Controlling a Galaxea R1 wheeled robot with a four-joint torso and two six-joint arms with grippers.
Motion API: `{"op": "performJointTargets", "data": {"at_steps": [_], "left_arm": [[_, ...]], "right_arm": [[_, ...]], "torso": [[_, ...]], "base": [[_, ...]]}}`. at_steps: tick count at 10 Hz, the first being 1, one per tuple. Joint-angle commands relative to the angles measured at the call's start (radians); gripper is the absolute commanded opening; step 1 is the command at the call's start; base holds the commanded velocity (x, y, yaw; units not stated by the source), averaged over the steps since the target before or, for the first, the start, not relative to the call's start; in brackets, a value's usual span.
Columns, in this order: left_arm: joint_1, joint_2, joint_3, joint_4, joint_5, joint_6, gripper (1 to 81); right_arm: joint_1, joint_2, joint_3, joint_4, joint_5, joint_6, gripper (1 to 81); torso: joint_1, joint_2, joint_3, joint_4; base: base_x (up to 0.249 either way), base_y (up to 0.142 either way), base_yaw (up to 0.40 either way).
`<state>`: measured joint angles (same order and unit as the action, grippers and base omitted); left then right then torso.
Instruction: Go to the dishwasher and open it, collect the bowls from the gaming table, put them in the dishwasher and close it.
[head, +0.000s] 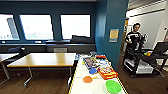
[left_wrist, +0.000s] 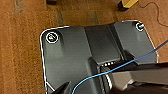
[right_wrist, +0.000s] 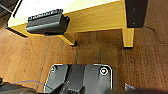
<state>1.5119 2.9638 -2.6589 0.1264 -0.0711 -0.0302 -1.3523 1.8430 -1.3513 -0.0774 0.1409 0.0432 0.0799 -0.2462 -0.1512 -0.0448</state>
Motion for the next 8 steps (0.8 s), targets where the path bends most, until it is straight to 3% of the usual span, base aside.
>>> {"op": "performJointTargets", "data": {"at_steps": [1, 3, 4, 5, 8], "left_arm": [[-0.058, -0.008, -0.001, -0.004, 0.047, -0.002, 81.1], [-0.058, -0.006, -0.001, -0.004, 0.043, -0.004, 81.1], [-0.058, -0.006, 0.0, -0.004, 0.047, -0.004, 81.1], [-0.058, -0.009, 0.0, -0.004, 0.047, -0.004, 81.1], [-0.06, -0.014, 0.001, -0.005, 0.047, -0.005, 81.1]], "right_arm": [[0.3, -0.325, 0.271, 0.065, -0.057, 0.006, 81.1], [0.48, -0.344, 0.325, 0.099, -0.202, 0.01, 81.1], [0.575, -0.331, 0.342, 0.107, -0.274, 0.017, 81.1], [0.68, -0.301, 0.353, 0.11, -0.371, 0.048, 81.1], [0.87, -0.242, 0.341, 0.1, -0.491, 0.122, 81.1]], "torso": [[0.0, 0.0, -0.063, 0.0], [0.0, 0.0, -0.121, 0.0], [0.0, 0.0, -0.077, 0.0], [0.001, 0.001, -0.094, 0.0], [0.002, 0.001, -0.103, 0.0]], "base": [[0.0, 0.0, 0.0], [0.0, 0.0, 0.0], [0.0, 0.0, 0.0], [0.0, 0.0, 0.0], [0.0, 0.0, 0.0]]}}
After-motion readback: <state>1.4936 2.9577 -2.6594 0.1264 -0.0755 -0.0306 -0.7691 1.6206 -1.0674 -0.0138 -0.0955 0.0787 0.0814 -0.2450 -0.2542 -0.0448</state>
